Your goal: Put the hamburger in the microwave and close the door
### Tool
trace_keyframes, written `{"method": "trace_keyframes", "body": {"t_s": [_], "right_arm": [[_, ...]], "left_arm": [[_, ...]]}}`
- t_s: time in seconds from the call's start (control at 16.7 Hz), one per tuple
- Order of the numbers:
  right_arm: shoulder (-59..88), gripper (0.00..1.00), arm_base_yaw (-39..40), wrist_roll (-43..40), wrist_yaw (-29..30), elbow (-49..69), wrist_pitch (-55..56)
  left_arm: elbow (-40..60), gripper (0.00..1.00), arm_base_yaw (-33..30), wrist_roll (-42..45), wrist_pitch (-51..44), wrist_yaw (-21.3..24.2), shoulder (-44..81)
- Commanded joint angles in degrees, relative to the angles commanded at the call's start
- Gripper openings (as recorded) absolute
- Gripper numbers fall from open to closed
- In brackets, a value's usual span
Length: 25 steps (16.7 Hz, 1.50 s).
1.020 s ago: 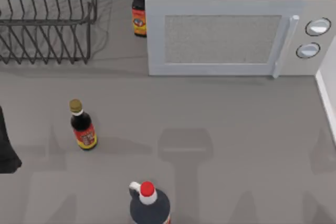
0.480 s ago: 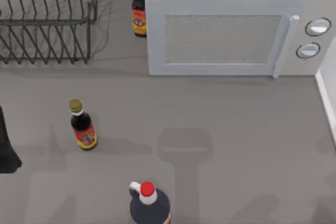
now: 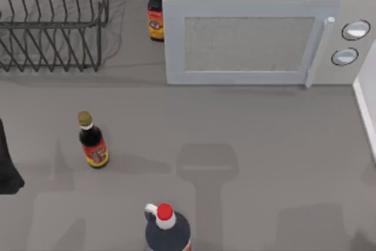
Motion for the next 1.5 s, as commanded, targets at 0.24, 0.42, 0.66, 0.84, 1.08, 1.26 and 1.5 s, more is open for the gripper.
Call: {"method": "trace_keyframes", "body": {"t_s": [0.24,0.42,0.66,0.84,1.08,1.26,1.5], "right_arm": [[0.8,1.0,-0.29,-0.86,0.01,0.74,-0.96],[0.7,1.0,-0.03,-0.76,0.0,0.43,-0.62],[4.29,1.0,-0.02,-0.55,-0.02,-2.94,6.1],[8.75,1.0,-0.08,-0.51,-0.01,-7.28,15.9],[12.58,1.0,-0.07,-0.45,-0.02,-10.94,22.55],[12.69,1.0,-0.07,-0.46,-0.02,-11.04,22.71],[12.69,0.77,-0.07,-0.46,-0.02,-11.04,22.71]], "left_arm": [[0.0,1.0,0.0,0.0,0.0,0.0,0.0],[0.0,1.0,0.0,0.0,0.0,0.0,0.0],[0.0,1.0,0.0,0.0,0.0,0.0,0.0],[0.0,1.0,0.0,0.0,0.0,0.0,0.0],[0.0,1.0,0.0,0.0,0.0,0.0,0.0],[0.0,1.0,0.0,0.0,0.0,0.0,0.0],[0.0,1.0,0.0,0.0,0.0,0.0,0.0]]}}
